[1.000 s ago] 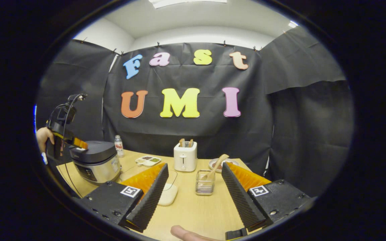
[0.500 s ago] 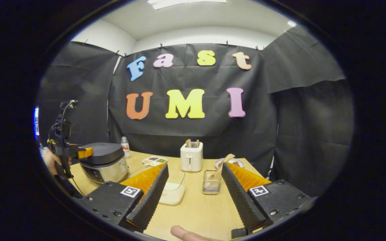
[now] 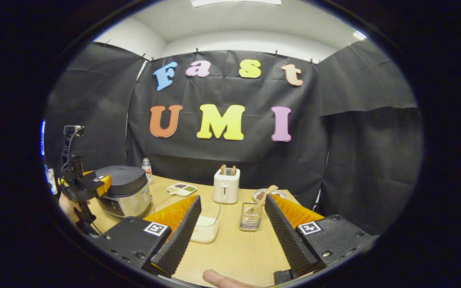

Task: Close the left gripper, press the button to open the rice cooker; take a wooden spoon from the chopstick holder with the right hand, scoop a spoonful of rice and pour it into the rice cooker, then put the wooden spoon back into the chopstick holder.

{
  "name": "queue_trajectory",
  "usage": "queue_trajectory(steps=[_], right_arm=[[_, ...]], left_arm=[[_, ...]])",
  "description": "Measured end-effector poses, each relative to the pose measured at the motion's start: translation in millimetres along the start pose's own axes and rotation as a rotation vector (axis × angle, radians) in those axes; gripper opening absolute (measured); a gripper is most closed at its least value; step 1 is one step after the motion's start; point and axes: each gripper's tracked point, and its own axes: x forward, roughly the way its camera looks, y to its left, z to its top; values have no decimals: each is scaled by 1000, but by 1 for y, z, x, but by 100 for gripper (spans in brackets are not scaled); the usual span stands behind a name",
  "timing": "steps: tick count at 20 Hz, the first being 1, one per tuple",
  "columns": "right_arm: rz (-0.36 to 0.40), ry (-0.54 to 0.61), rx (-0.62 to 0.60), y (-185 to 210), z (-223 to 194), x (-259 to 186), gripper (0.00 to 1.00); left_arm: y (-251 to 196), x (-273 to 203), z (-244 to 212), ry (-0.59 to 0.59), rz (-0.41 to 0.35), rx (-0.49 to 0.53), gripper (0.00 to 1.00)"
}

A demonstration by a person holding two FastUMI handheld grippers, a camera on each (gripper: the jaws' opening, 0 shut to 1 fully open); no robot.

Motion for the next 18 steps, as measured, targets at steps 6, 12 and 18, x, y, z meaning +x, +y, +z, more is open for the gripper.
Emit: queue_trajectory(steps=[6,12,18], right_arm=[[-44,-9,-66,3,23,-5,100],[-60,-8,-9,1,36,-10,100],[-55,-6,-2,-2,34,-17,100]], left_arm=[[0,-12,5,-11,28,27,97],[-26,-59,43,-27,23,161,95],[-62,-109,78,-31,-61,68,91]])
